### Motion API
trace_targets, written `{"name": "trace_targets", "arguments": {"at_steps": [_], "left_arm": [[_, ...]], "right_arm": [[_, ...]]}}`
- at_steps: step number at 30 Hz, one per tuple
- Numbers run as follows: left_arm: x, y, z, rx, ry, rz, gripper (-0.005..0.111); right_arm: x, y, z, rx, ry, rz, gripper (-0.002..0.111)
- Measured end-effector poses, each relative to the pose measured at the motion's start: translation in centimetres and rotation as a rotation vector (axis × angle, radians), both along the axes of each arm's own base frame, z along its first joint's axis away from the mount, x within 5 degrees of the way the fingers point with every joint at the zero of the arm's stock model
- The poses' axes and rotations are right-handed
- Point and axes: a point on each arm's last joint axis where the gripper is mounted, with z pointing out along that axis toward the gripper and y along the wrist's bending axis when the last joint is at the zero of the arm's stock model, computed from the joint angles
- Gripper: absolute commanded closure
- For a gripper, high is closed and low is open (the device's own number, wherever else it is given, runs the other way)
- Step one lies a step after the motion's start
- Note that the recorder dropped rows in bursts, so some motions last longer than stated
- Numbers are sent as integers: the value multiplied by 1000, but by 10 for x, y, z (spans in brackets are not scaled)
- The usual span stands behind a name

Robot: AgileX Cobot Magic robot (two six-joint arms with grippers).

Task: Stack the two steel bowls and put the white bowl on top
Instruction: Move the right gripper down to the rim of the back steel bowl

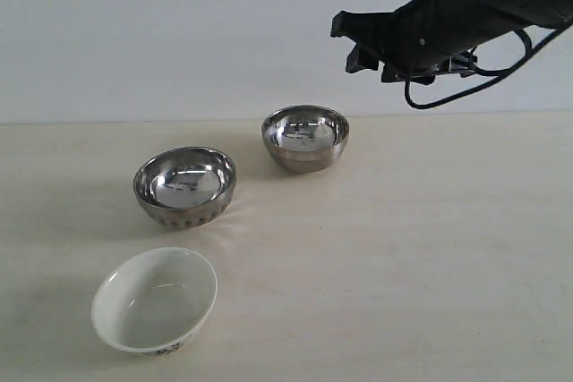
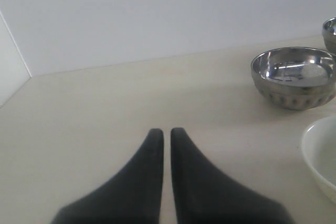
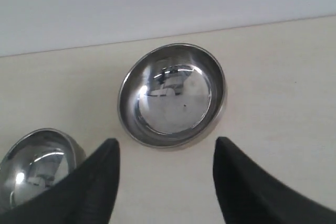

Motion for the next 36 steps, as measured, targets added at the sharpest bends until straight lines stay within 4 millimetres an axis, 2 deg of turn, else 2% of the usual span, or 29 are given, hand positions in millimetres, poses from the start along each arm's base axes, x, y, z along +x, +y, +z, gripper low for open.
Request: {"name": "trace_targets", "arguments": {"at_steps": [7, 16, 22, 27, 31, 36], "left_arm": [[0, 0, 0, 0, 0, 0, 103], [0, 0, 0, 0, 0, 0, 103], [0, 0, 0, 0, 0, 0, 103], [0, 0, 0, 0, 0, 0, 103], [0, 0, 0, 0, 0, 0, 103], [0, 0, 0, 0, 0, 0, 103]], "right_arm": [[46, -5, -40, -3, 91, -43, 54], [80, 4, -92, -10, 134, -61, 54], [90, 5, -119, 7, 140, -93, 54], [95, 6, -132, 24, 124, -121, 54], [96, 19, -136, 26, 104, -106, 55], [97, 38, -143, 31, 94, -77, 61]]}}
